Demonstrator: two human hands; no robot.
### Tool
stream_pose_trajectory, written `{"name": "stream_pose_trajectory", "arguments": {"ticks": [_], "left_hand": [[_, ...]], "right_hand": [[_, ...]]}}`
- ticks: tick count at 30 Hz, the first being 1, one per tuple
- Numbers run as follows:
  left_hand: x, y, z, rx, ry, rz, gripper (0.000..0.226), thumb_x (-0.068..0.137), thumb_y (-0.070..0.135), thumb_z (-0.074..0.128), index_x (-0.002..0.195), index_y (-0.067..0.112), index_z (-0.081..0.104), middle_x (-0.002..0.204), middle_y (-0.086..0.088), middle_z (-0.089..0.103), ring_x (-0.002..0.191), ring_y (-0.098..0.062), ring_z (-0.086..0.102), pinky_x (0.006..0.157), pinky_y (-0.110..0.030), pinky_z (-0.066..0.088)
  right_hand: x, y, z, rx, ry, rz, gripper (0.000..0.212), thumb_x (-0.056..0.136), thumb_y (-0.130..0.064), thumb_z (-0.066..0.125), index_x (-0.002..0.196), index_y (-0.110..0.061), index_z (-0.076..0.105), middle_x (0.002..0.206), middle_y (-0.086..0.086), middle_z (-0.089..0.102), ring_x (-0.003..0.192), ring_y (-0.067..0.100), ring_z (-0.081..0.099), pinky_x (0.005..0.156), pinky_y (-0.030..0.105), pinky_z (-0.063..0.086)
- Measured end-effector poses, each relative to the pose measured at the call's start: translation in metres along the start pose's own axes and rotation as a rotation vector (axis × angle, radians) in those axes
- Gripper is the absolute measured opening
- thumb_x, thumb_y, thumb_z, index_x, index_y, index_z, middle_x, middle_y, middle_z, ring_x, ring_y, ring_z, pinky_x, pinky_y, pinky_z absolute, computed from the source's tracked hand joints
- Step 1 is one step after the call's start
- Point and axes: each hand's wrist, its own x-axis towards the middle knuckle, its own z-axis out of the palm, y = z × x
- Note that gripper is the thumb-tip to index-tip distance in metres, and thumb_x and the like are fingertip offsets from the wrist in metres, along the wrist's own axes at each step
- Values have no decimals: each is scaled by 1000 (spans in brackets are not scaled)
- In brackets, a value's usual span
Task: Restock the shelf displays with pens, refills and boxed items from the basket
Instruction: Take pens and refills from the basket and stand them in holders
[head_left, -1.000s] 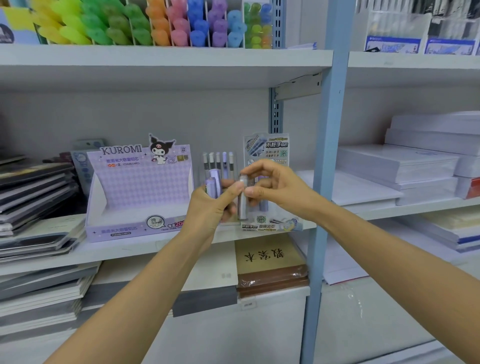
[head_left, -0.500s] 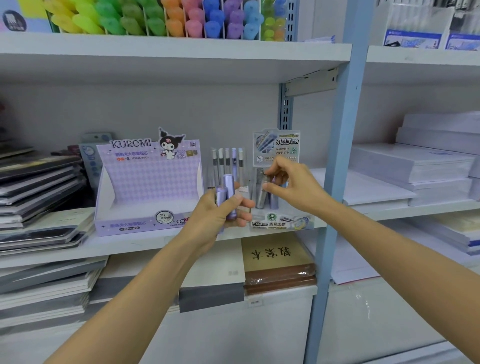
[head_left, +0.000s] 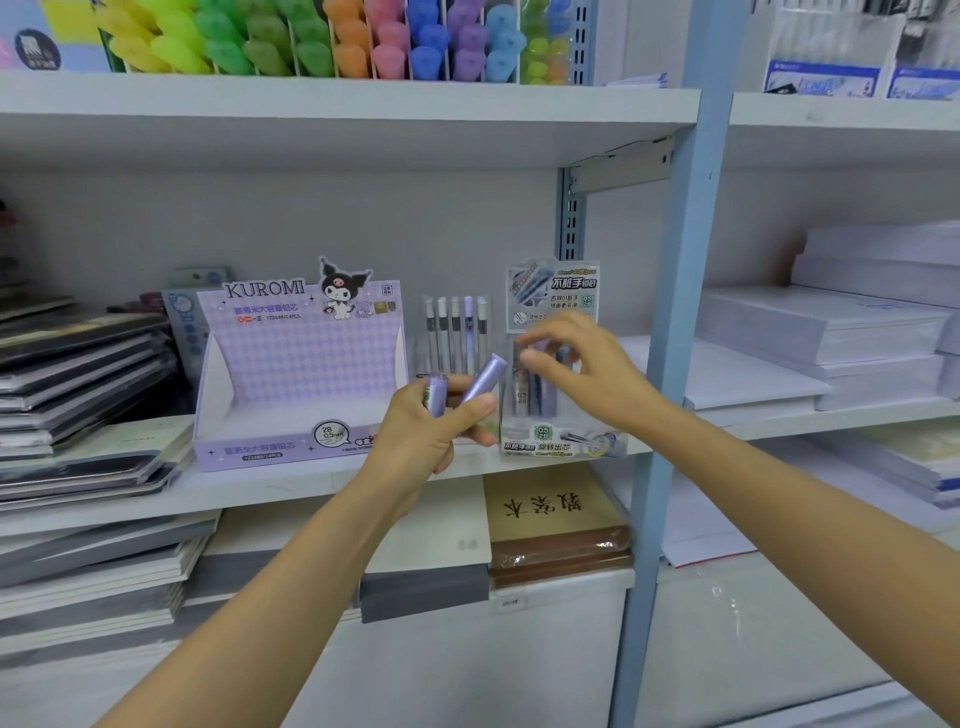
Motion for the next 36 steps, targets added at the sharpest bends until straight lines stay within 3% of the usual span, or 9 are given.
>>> {"name": "stream_pose_trajectory", "arguments": {"ticks": [3, 12, 18, 21, 23, 26, 29, 32, 36], "left_hand": [[-1, 2, 7, 20, -27, 25, 14, 86, 13, 71, 99, 15, 68, 74, -9, 71, 58, -13, 65, 37, -14, 33], [4, 3, 20, -200, 105, -38, 27, 78, 15, 77, 102, 10, 67, 79, -8, 73, 62, -11, 66, 35, -15, 29], [2, 5, 37, -193, 117, -9, 19, 82, 15, 74, 100, 10, 69, 70, -4, 69, 55, -8, 59, 35, -16, 28], [0, 8, 45, -54, 58, 35, 24, 82, 11, 74, 106, 11, 67, 74, -3, 72, 51, -9, 58, 37, -14, 33], [-1, 10, 51, 6, 29, 64, 33, 80, 9, 77, 109, 12, 60, 74, 1, 72, 49, -10, 59, 39, -12, 37], [-2, 10, 56, 70, 15, 75, 46, 78, 9, 79, 111, 17, 49, 73, 6, 73, 49, -8, 61, 41, -11, 39], [0, 6, 54, 112, -8, 45, 39, 84, 16, 74, 112, 20, 47, 77, 1, 71, 54, -7, 61, 44, -11, 40], [6, 6, 52, 61, -1, -30, 7, 98, 16, 51, 105, 18, 53, 82, -5, 64, 60, -9, 55, 49, -19, 42], [8, 4, 49, 22, -73, -35, 21, 105, 16, 35, 111, 10, 54, 88, -7, 65, 68, -14, 60, 63, -27, 53]], "right_hand": [[-6, -14, -7, 462, -128, 45, 33, 96, -26, 56, 126, -15, 60, 108, 7, 66, 85, 13, 65, 75, 26, 54], [-33, -9, -14, 753, 40, 144, 18, 83, -3, 70, 100, -3, 65, 96, 15, 73, 82, 24, 72, 78, 26, 57], [-49, -5, -17, 658, -142, 184, 8, 87, -16, 68, 88, -9, 65, 83, 1, 72, 76, 13, 69, 72, 22, 54], [-49, -4, -18, 606, -89, 157, 25, 96, -22, 55, 107, -2, 65, 97, 10, 70, 81, 16, 66, 71, 30, 54], [-48, -5, -20, 611, -114, 97, 24, 96, -22, 55, 118, -15, 64, 108, 5, 70, 91, 14, 68, 73, 24, 55], [-47, -2, -22, 579, -173, 77, 21, 92, -22, 63, 113, -25, 67, 110, 0, 70, 102, 20, 66, 84, 29, 57], [-41, 6, -25, 555, -37, 114, 18, 91, -14, 65, 109, -14, 64, 99, 5, 67, 89, 23, 64, 74, 28, 57], [-29, 19, -30, 476, 236, 161, 15, 91, -6, 63, 104, -13, 61, 94, 5, 64, 86, 20, 62, 74, 28, 56], [-8, 38, -30, 213, 393, 261, 16, 92, -3, 60, 107, -10, 59, 92, -2, 61, 86, 16, 59, 84, 32, 54]]}}
